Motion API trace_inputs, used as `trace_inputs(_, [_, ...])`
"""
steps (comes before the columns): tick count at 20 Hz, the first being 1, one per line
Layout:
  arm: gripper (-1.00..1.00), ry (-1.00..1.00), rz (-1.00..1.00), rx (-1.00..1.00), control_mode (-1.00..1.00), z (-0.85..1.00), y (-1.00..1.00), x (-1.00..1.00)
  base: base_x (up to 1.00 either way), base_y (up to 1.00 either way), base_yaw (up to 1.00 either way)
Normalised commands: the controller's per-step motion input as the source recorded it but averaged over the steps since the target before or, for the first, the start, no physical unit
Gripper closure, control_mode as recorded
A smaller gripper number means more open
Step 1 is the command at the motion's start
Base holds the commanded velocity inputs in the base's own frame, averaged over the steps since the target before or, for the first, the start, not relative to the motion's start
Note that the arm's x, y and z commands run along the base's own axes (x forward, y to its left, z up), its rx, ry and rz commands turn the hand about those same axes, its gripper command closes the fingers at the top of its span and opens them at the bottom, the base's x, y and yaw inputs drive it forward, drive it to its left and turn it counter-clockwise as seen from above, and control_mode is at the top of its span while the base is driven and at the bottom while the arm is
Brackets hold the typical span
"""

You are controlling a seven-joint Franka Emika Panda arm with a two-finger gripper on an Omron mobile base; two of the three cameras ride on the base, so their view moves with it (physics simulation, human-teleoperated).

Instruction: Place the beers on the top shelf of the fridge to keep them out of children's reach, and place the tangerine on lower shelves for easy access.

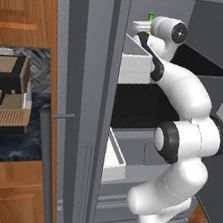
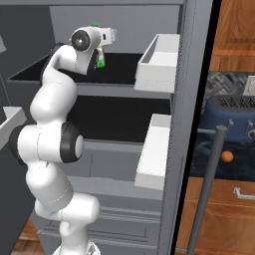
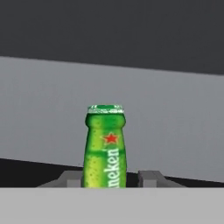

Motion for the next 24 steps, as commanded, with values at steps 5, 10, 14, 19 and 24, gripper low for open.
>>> trace_inputs(5, [-1.0, 0.0, 0.0, 0.0, -1.0, -0.01, 0.0, 0.01, 0.0, 0.0, 0.0])
trace_inputs(10, [-1.0, 0.0, 0.0, 0.0, -1.0, 0.0, 0.0, 0.0, 0.0, 0.0, 0.0])
trace_inputs(14, [-1.0, 0.0, -0.01, 0.0, -1.0, 0.0, -0.04, 0.0, 0.0, 0.0, 0.0])
trace_inputs(19, [-1.0, 0.0, -0.01, 0.0, -1.0, 0.0, -0.12, 0.0, 0.0, 0.0, 0.0])
trace_inputs(24, [-1.0, 0.0, -0.03, 0.0, -1.0, 0.0, -0.12, 0.0, 0.0, 0.0, 0.0])
